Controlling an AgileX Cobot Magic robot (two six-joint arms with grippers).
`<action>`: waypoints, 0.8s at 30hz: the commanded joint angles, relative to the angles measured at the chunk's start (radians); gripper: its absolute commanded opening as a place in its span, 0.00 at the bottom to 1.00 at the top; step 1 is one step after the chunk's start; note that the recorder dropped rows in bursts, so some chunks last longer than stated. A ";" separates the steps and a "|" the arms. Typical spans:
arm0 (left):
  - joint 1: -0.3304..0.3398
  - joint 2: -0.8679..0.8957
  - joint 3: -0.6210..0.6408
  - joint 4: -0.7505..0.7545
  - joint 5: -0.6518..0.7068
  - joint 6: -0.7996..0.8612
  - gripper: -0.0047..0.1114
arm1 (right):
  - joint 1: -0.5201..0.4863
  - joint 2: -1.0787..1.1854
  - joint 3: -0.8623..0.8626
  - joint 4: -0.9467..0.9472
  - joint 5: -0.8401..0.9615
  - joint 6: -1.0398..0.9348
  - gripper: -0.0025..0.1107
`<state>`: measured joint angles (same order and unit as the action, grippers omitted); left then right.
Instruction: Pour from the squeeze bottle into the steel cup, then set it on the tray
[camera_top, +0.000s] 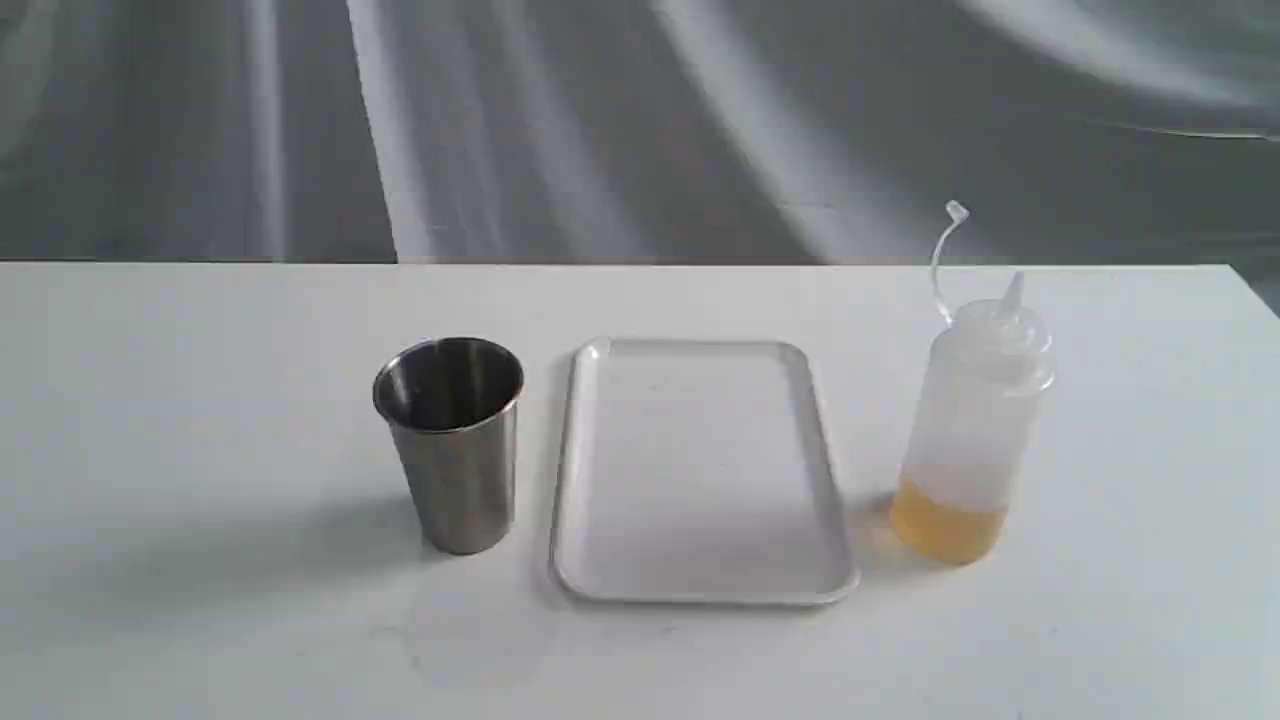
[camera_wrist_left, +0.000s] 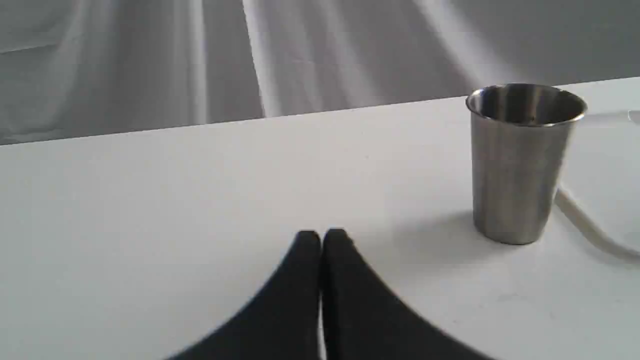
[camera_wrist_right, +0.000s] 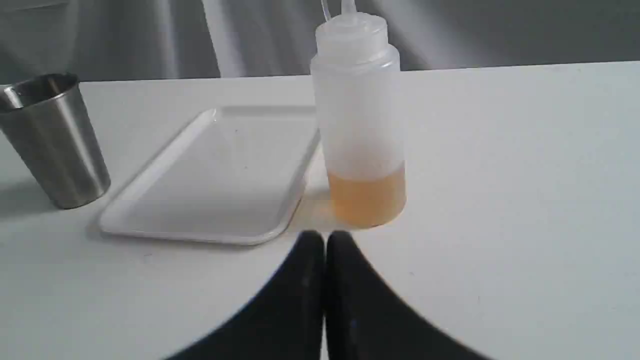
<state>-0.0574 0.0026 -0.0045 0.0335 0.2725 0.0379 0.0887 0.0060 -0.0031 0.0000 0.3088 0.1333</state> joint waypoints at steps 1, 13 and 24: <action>-0.006 -0.003 0.004 -0.001 -0.007 -0.004 0.04 | -0.009 -0.006 0.003 0.000 -0.004 0.000 0.02; -0.006 -0.003 0.004 -0.001 -0.007 -0.002 0.04 | -0.009 -0.006 -0.073 0.008 0.152 0.018 0.02; -0.006 -0.003 0.004 -0.001 -0.007 -0.007 0.04 | -0.009 0.128 -0.330 -0.063 0.189 0.028 0.02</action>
<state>-0.0574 0.0026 -0.0045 0.0335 0.2725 0.0379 0.0887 0.0964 -0.3001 -0.0483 0.4906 0.1589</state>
